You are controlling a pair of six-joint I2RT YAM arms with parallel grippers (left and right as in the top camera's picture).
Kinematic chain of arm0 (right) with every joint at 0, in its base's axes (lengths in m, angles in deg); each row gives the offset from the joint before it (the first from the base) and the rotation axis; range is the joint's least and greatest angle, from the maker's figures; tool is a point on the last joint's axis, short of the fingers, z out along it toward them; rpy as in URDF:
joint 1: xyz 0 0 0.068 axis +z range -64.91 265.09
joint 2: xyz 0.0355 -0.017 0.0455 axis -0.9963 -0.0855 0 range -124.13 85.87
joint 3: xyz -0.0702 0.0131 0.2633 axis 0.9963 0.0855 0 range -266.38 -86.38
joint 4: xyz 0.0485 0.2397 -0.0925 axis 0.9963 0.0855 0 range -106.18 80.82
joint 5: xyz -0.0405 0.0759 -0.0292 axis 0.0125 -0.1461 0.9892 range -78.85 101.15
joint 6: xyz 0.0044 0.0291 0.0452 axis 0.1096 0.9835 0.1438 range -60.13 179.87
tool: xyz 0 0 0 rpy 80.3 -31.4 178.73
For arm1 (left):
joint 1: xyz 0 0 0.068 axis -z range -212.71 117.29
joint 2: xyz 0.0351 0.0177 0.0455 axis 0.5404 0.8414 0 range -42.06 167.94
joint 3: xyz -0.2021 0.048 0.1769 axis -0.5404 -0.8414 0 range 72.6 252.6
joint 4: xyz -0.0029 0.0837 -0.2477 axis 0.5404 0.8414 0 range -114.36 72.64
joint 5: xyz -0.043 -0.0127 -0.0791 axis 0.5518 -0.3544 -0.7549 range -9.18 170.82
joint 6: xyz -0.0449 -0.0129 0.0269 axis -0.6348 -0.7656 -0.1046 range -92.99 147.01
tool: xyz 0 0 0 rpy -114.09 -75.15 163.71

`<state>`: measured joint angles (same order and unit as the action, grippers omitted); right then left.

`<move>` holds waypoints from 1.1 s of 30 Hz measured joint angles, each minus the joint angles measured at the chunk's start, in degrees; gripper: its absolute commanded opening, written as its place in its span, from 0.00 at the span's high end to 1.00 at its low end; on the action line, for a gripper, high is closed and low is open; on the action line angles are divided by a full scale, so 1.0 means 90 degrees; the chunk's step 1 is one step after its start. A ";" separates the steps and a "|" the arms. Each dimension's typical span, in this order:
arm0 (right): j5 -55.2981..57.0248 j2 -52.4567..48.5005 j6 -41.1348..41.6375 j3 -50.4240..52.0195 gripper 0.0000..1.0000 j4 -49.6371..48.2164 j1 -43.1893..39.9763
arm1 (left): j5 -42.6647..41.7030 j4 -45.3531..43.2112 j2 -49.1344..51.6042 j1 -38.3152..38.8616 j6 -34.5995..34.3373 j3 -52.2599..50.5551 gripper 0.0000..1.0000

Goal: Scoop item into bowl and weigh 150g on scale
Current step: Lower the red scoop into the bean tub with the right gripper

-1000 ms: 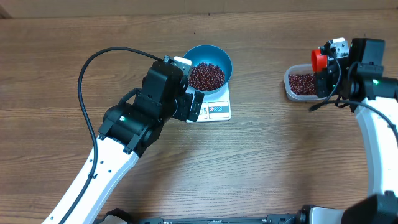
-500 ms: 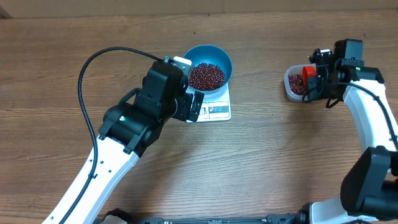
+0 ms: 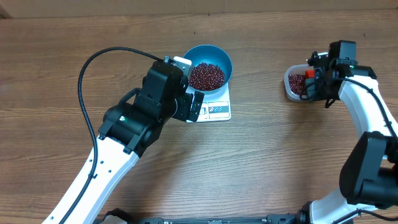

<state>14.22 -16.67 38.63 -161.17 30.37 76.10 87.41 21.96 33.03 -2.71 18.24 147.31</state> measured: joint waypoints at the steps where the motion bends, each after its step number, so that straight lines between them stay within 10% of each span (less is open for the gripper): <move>1: 0.0019 -0.0027 0.0000 0.0000 0.96 0.0002 0.0002 | 0.0000 0.0000 0.0000 0.0000 0.0000 0.0000 0.00; 33: -0.2484 -0.0061 0.0019 -0.0073 0.96 0.0636 -0.0585 | 0.0000 0.0000 0.0000 0.0000 0.0000 0.0000 0.00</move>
<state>-8.14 -17.22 38.81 -161.82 36.09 70.83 87.41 21.96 33.03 -2.71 18.24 147.31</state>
